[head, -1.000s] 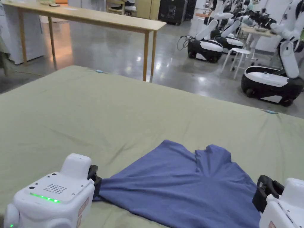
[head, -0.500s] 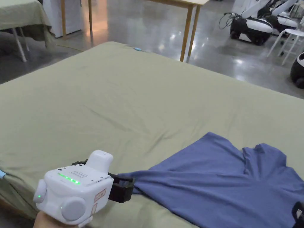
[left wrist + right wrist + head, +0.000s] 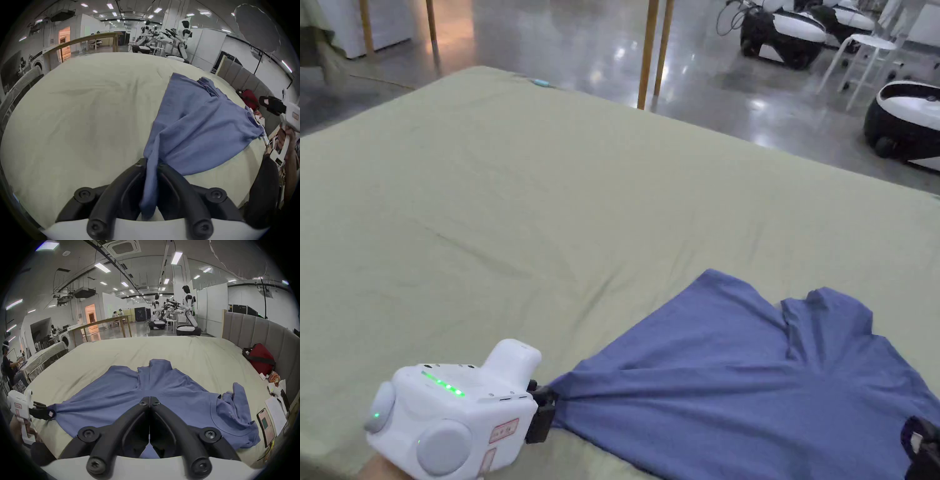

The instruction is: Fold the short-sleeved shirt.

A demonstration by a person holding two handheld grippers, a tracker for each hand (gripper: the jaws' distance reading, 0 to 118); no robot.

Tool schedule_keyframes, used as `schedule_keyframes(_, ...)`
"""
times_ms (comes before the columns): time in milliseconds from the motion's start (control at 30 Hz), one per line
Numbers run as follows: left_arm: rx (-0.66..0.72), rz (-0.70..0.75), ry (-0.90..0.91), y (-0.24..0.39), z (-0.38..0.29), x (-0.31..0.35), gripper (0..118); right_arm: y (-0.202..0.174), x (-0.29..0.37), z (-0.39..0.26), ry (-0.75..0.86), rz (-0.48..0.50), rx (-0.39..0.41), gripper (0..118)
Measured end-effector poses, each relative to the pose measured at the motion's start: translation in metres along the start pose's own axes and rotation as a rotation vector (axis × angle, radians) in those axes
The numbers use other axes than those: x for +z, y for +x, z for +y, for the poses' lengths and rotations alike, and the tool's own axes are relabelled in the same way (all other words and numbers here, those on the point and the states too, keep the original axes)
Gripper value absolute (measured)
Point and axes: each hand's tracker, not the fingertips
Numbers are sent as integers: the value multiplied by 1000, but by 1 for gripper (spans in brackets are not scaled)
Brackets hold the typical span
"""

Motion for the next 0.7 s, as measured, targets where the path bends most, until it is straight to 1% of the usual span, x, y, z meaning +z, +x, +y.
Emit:
schedule_keyframes(100,-3,-19,67,12,8,25,5,13,-8,12,-10,12,9,1)
schedule_keyframes(167,-45,-15,77,23,15,40,5,28,-23,26,-22,9,22,1)
schedule_keyframes(200,-62,-9,90,28,18,44,5,35,-33,33,-30,3,41,1)
schedule_keyframes(300,-95,-20,98,46,29,54,5,60,-83,57,-71,-64,163,1)
schedule_keyframes(333,-100,-21,98,49,31,55,5,67,-100,62,-79,-60,179,3)
schedule_keyframes(367,-102,-23,102,50,33,54,5,75,-121,67,-96,-64,194,27)
schedule_keyframes(433,-104,-34,103,53,37,54,5,89,-163,76,-176,-77,194,100)
schedule_keyframes(467,-107,-39,100,54,39,53,5,96,-185,78,-241,-86,192,118)
schedule_keyframes(500,-111,-39,99,56,40,53,5,100,-202,77,-269,-87,190,118)
schedule_keyframes(533,-112,-36,94,49,39,46,5,106,-219,76,-263,-78,193,118)
schedule_keyframes(567,-119,-32,90,50,40,45,5,109,-235,73,-315,-89,199,118)
schedule_keyframes(600,-121,-28,88,50,41,44,5,111,-250,69,-346,-96,220,118)
schedule_keyframes(700,-119,-23,85,50,44,44,5,114,-275,54,-415,-117,249,117)
